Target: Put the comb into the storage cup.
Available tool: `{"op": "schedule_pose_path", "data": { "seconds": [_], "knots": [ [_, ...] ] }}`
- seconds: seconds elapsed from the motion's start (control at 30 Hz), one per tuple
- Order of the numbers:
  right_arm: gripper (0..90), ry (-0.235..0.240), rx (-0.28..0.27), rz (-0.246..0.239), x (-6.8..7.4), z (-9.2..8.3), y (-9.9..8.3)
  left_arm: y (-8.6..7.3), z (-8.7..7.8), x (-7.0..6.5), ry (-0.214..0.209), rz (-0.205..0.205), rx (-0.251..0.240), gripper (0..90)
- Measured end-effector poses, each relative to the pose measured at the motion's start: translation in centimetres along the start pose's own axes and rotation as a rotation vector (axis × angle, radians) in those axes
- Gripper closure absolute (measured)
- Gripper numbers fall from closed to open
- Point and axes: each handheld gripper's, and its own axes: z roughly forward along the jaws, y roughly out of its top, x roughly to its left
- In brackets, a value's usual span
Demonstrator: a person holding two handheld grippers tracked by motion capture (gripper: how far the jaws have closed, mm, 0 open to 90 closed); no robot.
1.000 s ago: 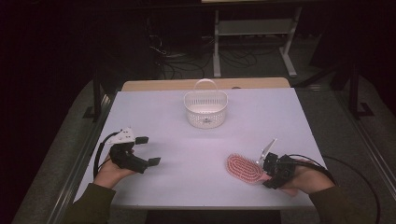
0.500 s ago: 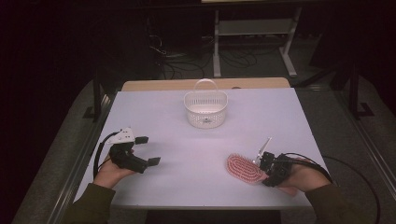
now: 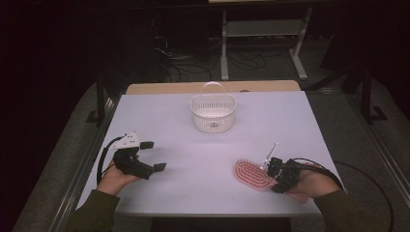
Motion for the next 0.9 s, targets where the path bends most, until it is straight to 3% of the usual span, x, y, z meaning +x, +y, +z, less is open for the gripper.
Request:
{"op": "schedule_pose_path", "data": {
  "seconds": [0.9],
  "knots": [
    [68.8, 0.016, -0.002, 0.002, -0.21, -0.06, -0.04, 0.0, -0.08, 0.02, 0.0, 0.0, -0.003, 0.8]
  ]
}}
